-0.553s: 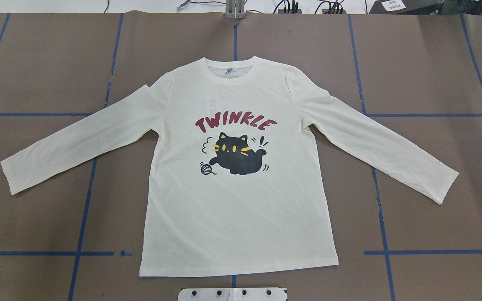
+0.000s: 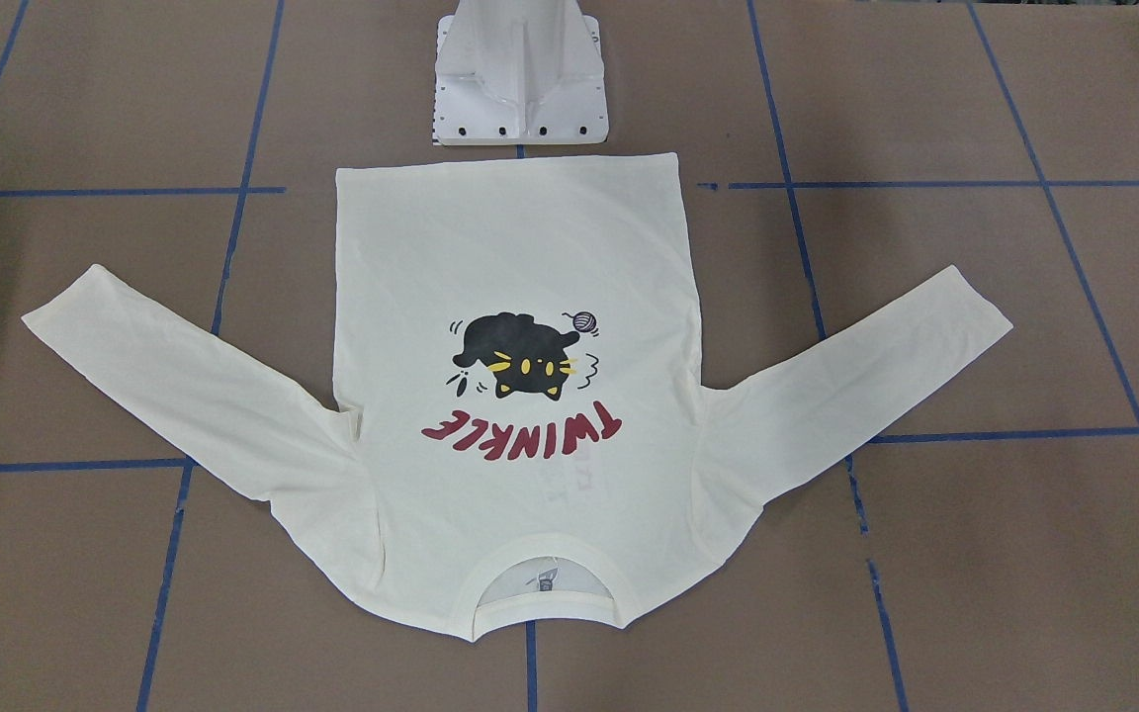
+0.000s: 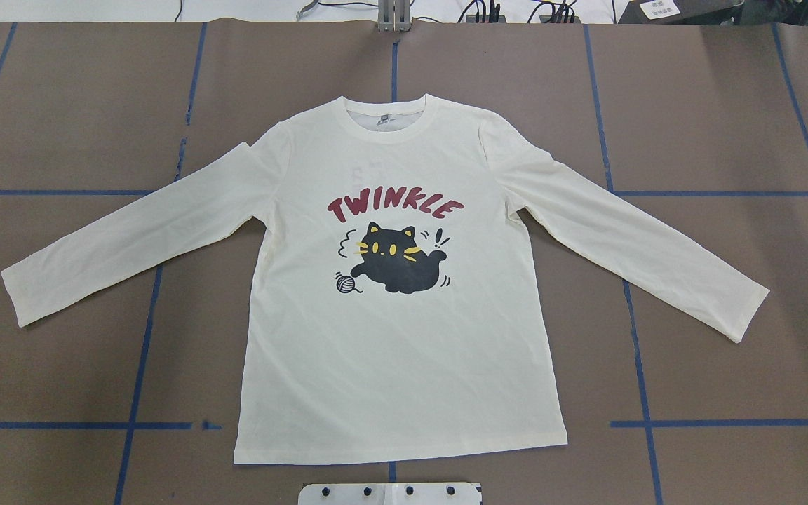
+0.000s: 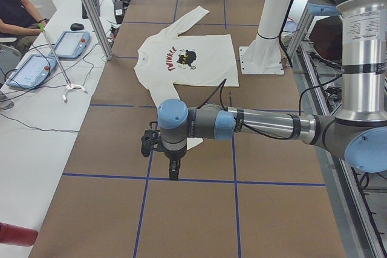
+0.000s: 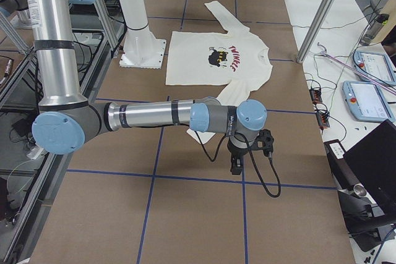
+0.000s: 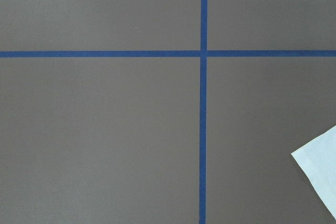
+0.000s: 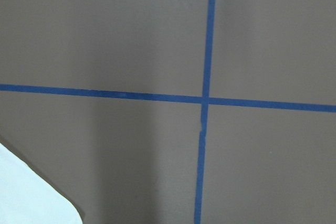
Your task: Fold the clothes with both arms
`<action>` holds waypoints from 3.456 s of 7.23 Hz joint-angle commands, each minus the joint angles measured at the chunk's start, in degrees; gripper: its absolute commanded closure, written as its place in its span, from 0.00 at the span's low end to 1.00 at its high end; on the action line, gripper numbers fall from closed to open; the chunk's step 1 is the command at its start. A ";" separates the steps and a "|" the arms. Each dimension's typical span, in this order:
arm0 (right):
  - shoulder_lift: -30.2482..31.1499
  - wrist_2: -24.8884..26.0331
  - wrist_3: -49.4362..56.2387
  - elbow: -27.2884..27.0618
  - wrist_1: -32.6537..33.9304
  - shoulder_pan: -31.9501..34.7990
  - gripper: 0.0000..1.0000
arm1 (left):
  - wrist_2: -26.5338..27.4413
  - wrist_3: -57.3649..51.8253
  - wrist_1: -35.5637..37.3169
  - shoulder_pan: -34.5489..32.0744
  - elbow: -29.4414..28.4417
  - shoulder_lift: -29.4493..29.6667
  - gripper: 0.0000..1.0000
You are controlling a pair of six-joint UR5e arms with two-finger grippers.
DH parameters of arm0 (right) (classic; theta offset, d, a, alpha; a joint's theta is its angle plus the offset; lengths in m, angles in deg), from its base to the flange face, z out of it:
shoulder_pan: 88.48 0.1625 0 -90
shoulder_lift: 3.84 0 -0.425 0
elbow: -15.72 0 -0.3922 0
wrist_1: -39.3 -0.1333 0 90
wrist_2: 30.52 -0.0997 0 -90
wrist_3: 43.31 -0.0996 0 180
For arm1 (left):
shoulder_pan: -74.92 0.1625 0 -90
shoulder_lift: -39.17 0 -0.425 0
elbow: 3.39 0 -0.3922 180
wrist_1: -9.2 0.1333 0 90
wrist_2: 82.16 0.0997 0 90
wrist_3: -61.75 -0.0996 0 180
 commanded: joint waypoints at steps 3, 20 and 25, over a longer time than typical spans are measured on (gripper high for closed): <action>9.02 -0.70 -29.97 -2.05 -36.85 -10.70 0.00 | -0.26 -0.24 -13.06 0.35 0.24 2.46 0.00; 15.68 13.01 -51.59 -4.25 -42.47 -39.03 0.08 | -8.09 -0.16 -16.08 0.62 -4.50 2.20 0.00; 15.68 12.31 -51.59 -4.86 -42.39 -38.85 0.89 | -8.09 -0.16 -16.08 0.62 -4.59 2.11 0.00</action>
